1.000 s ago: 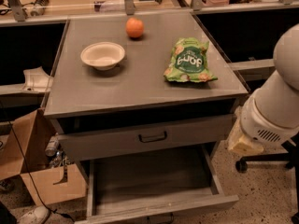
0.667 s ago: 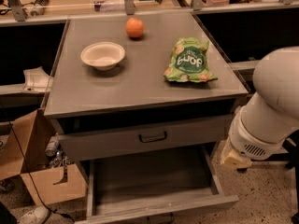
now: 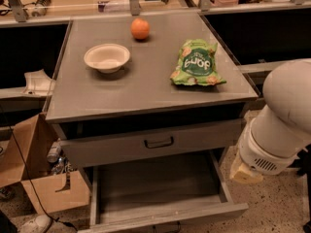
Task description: Close middle drawer
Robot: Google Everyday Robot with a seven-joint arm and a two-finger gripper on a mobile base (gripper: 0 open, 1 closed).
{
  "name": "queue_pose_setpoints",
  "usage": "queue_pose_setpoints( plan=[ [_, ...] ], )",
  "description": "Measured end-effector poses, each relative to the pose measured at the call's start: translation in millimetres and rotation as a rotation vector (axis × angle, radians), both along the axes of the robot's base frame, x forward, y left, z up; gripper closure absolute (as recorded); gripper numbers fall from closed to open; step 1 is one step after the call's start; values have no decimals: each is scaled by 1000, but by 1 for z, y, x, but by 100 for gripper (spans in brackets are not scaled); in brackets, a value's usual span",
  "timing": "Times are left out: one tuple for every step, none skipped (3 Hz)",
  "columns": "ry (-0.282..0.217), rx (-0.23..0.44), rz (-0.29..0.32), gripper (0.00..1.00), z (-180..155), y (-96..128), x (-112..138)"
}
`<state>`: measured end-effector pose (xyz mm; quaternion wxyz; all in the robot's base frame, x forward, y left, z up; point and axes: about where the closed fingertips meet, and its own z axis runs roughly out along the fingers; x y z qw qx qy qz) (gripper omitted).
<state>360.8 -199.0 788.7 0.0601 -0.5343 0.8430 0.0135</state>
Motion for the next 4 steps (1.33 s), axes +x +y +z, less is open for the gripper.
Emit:
queue_pose_setpoints(
  plan=[
    [43, 5, -40, 100, -26, 1, -22],
    [96, 18, -84, 100, -62, 0, -34],
    [160, 18, -127, 100, -99, -1, -41],
    [164, 19, -132, 100, -100, -1, -42]
  ],
)
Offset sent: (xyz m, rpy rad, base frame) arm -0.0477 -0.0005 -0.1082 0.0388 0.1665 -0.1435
